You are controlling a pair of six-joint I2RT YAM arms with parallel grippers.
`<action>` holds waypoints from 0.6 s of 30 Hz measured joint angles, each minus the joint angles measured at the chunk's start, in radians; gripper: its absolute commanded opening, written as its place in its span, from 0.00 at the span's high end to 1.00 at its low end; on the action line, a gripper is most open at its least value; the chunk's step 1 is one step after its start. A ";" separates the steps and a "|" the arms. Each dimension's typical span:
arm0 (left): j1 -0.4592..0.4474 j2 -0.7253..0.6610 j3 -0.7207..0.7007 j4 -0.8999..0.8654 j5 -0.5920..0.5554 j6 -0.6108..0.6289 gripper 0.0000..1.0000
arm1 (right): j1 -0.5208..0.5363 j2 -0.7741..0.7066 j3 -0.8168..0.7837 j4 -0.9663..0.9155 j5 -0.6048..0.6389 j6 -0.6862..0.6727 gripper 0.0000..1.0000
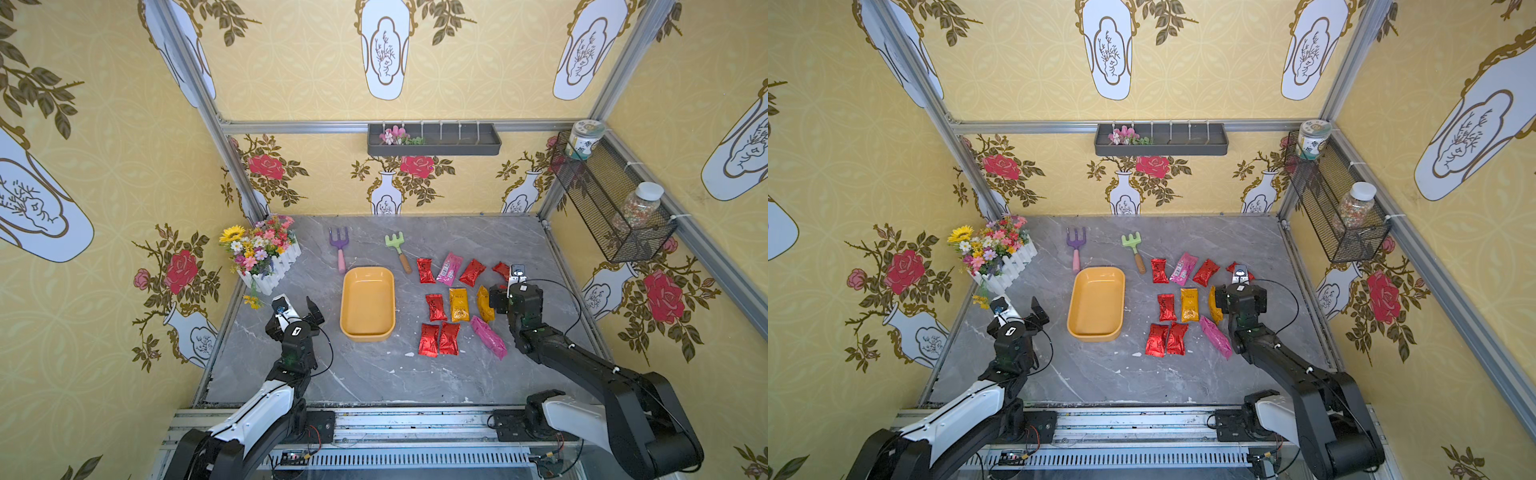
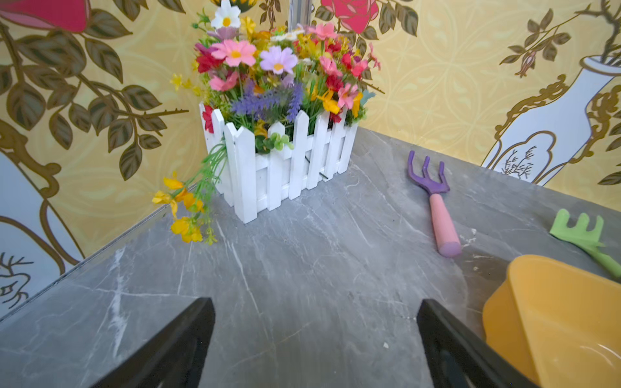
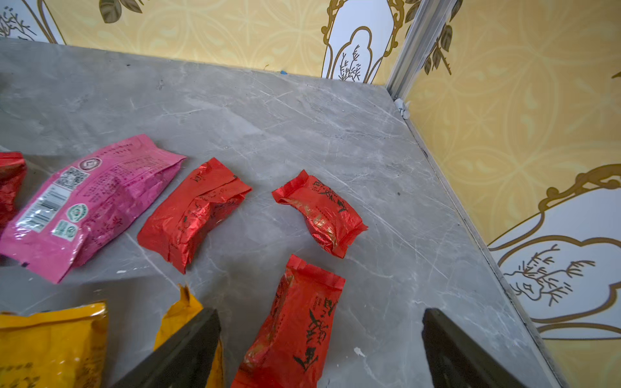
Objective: Take the tea bags out of the storage box
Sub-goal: Reset both arms
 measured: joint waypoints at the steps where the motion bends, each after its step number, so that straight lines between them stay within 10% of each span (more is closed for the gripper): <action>1: 0.017 0.041 0.000 0.051 0.029 0.008 0.00 | -0.003 0.033 0.003 0.005 0.002 0.000 0.03; 11: 0.151 0.353 -0.024 0.462 0.182 0.104 0.00 | -0.051 0.217 -0.224 0.526 -0.067 0.003 0.03; 18: 0.164 0.455 -0.001 0.616 0.262 0.134 0.00 | -0.115 0.231 -0.148 0.504 -0.156 0.011 0.03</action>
